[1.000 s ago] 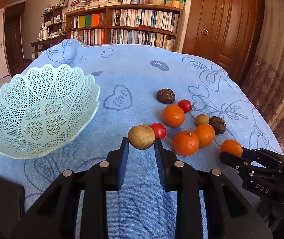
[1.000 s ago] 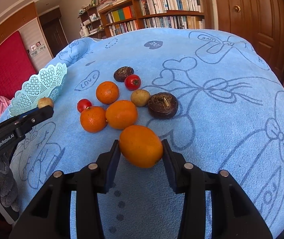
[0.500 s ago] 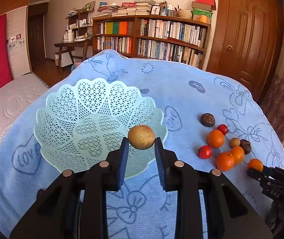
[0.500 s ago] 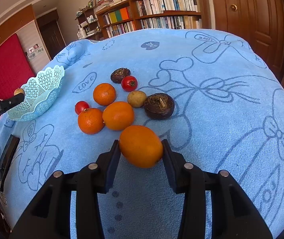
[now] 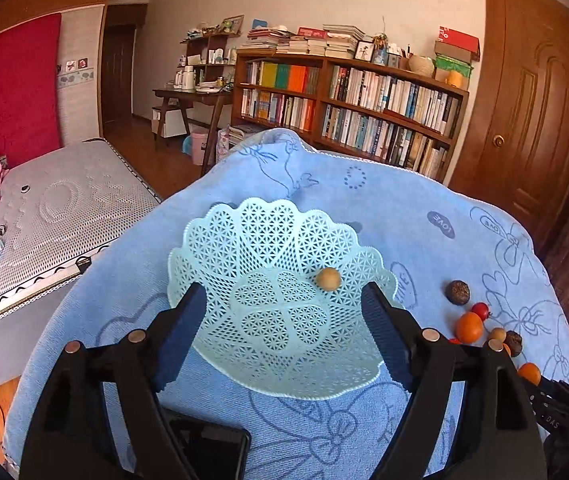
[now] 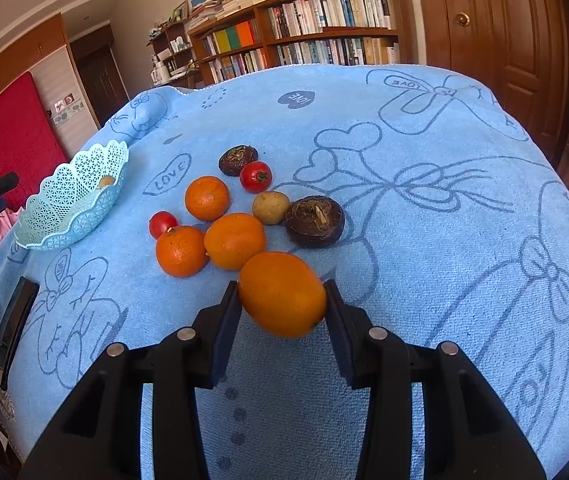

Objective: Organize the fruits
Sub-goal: 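Carry the tan fruit into the green basket with the left tool and open it, then carry the large orange over the basket with the right tool and release it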

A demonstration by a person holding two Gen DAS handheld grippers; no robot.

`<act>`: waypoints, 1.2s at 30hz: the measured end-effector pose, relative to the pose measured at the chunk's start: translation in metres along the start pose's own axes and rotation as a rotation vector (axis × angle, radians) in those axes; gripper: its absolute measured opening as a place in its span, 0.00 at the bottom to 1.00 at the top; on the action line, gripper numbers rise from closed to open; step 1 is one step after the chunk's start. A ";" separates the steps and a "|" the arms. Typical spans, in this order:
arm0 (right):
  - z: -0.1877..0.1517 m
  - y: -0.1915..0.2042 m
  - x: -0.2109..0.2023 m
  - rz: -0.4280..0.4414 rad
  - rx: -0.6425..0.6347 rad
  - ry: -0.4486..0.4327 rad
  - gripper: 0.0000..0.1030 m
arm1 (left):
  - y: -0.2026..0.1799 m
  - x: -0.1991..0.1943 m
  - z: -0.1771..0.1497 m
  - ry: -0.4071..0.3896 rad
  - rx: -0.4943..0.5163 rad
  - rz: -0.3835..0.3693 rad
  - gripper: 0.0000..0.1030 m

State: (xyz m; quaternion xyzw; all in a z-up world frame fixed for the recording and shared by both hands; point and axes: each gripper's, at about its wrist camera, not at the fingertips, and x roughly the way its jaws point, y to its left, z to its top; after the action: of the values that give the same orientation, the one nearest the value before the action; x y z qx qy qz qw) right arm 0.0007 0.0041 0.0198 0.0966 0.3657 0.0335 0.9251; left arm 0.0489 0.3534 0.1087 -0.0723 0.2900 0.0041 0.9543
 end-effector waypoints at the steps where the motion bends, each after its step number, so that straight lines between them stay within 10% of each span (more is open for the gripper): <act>1: 0.002 0.000 -0.001 0.006 0.009 -0.003 0.41 | 0.005 -0.001 0.002 -0.004 -0.013 0.007 0.80; 22: 0.070 0.190 0.035 0.335 -0.226 0.013 0.41 | 0.038 -0.015 0.018 -0.039 -0.092 0.018 0.93; 36: 0.084 0.224 0.078 0.303 -0.210 0.045 0.43 | 0.043 -0.017 0.020 -0.035 -0.104 0.006 0.95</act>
State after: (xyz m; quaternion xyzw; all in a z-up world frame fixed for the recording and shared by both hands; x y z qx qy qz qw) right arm 0.1170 0.2205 0.0728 0.0525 0.3623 0.2124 0.9060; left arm 0.0437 0.3990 0.1289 -0.1208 0.2730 0.0233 0.9541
